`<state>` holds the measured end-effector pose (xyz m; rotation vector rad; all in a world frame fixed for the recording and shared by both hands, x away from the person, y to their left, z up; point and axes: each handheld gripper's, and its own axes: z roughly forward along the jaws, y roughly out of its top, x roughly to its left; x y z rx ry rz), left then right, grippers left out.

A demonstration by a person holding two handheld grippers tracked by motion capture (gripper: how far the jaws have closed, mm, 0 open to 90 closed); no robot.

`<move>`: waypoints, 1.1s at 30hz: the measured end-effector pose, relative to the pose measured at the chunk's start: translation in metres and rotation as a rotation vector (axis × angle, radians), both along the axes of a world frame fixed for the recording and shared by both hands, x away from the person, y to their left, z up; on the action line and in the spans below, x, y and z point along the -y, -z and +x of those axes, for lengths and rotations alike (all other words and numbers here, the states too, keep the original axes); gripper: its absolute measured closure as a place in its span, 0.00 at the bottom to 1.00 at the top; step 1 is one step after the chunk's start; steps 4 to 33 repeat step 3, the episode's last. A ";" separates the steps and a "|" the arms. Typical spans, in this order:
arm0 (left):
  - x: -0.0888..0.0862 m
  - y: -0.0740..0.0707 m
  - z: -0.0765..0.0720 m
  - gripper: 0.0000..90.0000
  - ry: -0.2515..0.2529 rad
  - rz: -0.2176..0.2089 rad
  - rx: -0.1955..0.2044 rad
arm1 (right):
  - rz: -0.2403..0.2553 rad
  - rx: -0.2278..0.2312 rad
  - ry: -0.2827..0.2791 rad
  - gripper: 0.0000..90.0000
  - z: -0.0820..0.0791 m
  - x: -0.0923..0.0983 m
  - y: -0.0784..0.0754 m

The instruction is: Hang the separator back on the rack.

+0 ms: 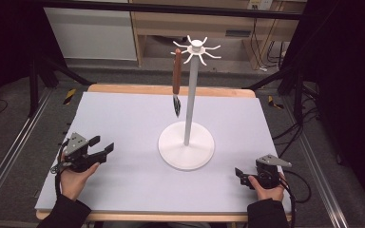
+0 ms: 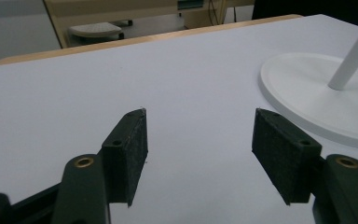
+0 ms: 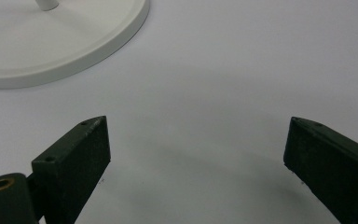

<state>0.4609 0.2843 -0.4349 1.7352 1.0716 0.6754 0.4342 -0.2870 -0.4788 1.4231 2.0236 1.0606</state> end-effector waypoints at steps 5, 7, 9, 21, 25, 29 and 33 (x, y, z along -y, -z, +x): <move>-0.008 0.004 -0.003 0.38 -0.024 -0.008 -0.007 | -0.007 -0.002 0.001 0.09 -0.001 0.000 0.000; -0.008 0.004 -0.003 0.38 -0.024 -0.008 -0.007 | -0.007 -0.002 0.001 0.09 -0.001 0.000 0.000; -0.008 0.004 -0.003 0.38 -0.024 -0.008 -0.007 | -0.007 -0.002 0.001 0.09 -0.001 0.000 0.000; -0.008 0.004 -0.003 0.38 -0.024 -0.008 -0.007 | -0.007 -0.002 0.001 0.09 -0.001 0.000 0.000; -0.008 0.004 -0.003 0.38 -0.024 -0.008 -0.007 | -0.007 -0.002 0.001 0.09 -0.001 0.000 0.000; -0.008 0.004 -0.003 0.38 -0.024 -0.008 -0.007 | -0.007 -0.002 0.001 0.09 -0.001 0.000 0.000; -0.008 0.004 -0.003 0.38 -0.024 -0.008 -0.007 | -0.007 -0.002 0.001 0.09 -0.001 0.000 0.000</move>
